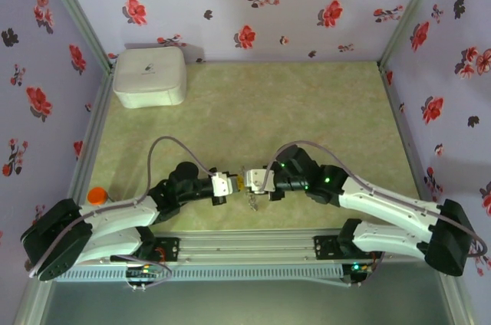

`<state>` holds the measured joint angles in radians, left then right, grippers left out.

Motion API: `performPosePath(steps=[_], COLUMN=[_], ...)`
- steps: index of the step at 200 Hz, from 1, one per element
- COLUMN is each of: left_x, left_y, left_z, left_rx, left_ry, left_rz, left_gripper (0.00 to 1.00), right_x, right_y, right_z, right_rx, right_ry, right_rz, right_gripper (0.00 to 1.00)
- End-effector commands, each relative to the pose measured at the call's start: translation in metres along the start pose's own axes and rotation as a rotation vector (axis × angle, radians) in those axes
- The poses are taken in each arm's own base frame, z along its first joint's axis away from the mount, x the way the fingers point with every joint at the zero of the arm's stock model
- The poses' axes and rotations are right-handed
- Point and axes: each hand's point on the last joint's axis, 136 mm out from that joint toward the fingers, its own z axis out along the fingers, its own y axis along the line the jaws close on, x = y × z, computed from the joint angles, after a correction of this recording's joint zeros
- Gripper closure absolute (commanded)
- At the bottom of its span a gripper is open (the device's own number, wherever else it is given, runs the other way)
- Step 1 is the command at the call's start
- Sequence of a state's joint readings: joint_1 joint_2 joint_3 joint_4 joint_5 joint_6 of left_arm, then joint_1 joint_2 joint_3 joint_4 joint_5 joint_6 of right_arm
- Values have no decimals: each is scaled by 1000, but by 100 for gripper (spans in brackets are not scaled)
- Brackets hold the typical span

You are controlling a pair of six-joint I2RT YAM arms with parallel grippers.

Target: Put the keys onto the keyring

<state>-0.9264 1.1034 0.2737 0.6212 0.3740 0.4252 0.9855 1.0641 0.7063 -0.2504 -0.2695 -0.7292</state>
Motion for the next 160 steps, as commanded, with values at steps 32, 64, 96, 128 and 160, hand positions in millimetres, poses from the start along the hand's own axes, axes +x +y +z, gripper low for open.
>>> performPosePath(steps=[32, 64, 96, 128, 160], left_x=[-7, -8, -8, -7, -10], left_y=[0, 0, 0, 0, 2], left_z=[-3, -3, -4, -4, -6], left_rx=[-14, -14, -15, -17, -44], left_ry=[-30, -31, -32, -28, -39], left_rz=[50, 54, 54, 56, 76], left_gripper=[100, 100, 100, 100, 100], right_x=[-6, -7, -8, -1, -4], right_y=[0, 0, 1, -2, -35], right_z=[13, 13, 10, -1, -23], right_rx=[-24, -19, -17, 28, 194], right_ry=[-14, -20, -27, 6, -38], right_rz=[3, 4, 7, 28, 596], right_gripper=[81, 82, 82, 74, 60])
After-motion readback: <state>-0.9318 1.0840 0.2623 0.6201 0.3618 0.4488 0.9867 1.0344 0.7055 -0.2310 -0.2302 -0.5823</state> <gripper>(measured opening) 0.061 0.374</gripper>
